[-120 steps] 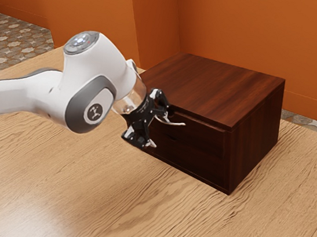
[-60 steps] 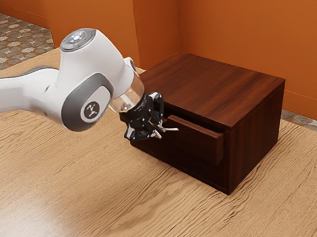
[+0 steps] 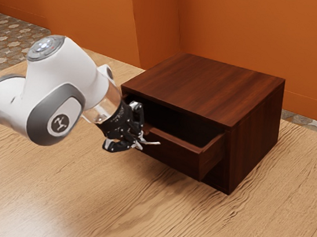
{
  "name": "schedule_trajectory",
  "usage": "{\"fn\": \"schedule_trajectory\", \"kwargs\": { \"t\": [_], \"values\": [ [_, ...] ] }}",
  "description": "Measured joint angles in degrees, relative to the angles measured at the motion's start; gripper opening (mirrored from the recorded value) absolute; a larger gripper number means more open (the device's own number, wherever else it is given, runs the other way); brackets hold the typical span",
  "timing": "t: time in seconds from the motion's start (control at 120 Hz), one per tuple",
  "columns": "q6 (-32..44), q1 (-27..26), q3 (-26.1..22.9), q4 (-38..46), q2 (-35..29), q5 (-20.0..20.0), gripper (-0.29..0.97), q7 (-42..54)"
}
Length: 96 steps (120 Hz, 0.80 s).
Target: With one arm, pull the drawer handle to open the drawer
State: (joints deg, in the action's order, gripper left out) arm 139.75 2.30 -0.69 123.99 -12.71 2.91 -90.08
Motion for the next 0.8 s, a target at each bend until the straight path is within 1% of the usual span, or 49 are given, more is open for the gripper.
{"fn": "schedule_trajectory", "kwargs": {
  "t": [0.242,0.575,0.8],
  "values": [
    [1.39,0.02,0.06,5.91,-5.45,0.37,-0.09,0.01],
    [2.34,0.02,0.06,12.7,-12.29,-0.26,-0.09,0.03],
    [2.89,1.6,0.08,16.24,-16.33,0.32,-0.1,0.02]
  ]
}}
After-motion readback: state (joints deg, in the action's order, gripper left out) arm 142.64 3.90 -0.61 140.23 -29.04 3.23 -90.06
